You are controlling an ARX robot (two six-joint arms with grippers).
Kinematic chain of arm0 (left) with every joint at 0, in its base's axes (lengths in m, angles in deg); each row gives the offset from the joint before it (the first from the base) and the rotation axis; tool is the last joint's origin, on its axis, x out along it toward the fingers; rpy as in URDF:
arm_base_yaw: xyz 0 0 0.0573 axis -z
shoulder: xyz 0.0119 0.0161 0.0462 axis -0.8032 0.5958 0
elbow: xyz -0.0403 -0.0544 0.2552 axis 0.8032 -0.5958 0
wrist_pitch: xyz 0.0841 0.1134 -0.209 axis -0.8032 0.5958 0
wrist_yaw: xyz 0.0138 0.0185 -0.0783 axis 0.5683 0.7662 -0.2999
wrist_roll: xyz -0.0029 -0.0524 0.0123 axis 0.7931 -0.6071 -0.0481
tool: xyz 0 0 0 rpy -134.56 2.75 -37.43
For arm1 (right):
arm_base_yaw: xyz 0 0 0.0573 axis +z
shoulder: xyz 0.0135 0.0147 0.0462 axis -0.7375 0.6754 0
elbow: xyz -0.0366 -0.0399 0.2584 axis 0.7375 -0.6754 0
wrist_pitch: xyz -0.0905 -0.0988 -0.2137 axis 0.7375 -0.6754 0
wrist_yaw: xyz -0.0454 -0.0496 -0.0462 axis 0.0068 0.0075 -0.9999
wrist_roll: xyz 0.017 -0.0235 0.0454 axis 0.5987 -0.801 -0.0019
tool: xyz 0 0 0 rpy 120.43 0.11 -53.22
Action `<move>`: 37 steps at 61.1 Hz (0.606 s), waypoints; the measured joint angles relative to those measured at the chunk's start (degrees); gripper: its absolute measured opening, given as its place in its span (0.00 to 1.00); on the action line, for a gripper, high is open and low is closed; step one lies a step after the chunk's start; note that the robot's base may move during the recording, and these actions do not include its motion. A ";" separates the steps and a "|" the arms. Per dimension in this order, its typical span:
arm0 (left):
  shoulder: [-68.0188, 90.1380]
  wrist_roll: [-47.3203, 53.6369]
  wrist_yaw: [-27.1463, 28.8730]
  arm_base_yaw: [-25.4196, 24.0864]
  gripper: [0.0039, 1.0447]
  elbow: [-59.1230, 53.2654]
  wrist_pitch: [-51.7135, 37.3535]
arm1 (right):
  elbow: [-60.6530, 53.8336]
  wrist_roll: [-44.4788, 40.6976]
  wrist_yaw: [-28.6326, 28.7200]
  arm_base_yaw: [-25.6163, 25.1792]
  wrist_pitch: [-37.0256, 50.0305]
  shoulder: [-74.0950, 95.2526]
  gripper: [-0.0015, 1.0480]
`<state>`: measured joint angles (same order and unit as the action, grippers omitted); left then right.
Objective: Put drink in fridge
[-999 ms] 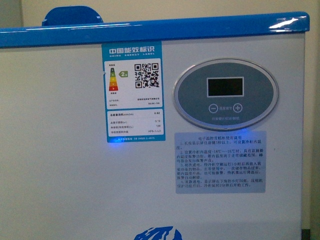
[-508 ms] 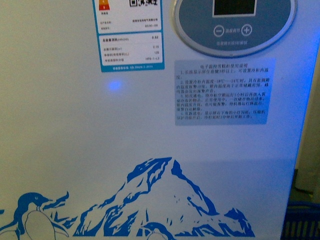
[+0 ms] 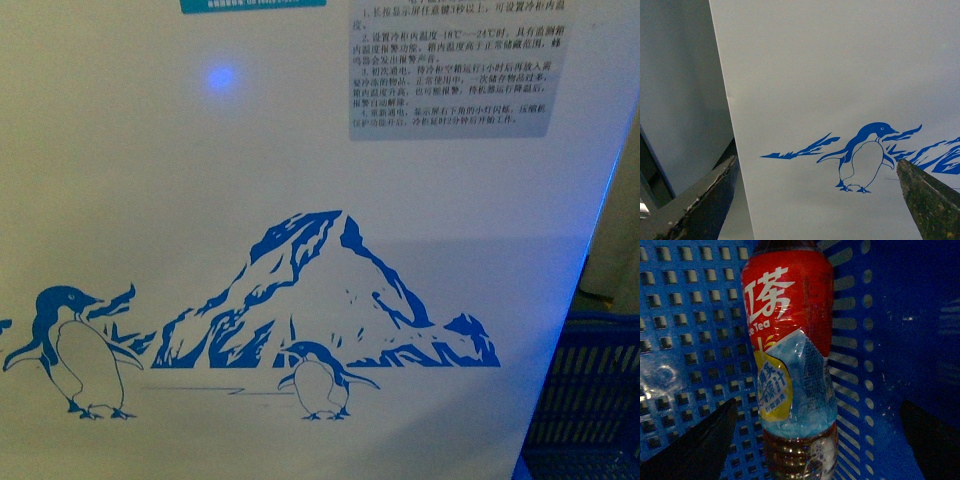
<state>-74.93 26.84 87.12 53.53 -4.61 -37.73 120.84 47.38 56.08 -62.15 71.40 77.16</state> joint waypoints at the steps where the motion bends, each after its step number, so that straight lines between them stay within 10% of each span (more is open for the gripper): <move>1: 0.00 0.00 0.00 0.00 0.92 0.00 0.00 | 0.31 0.13 0.00 -0.07 -0.09 0.33 0.93; 37: 0.00 0.00 0.00 0.00 0.92 0.00 0.00 | 12.94 8.07 2.12 -3.65 -4.74 13.84 0.93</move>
<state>-74.93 26.84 87.12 53.53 -4.61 -37.73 133.78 55.45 58.20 -65.80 66.66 90.99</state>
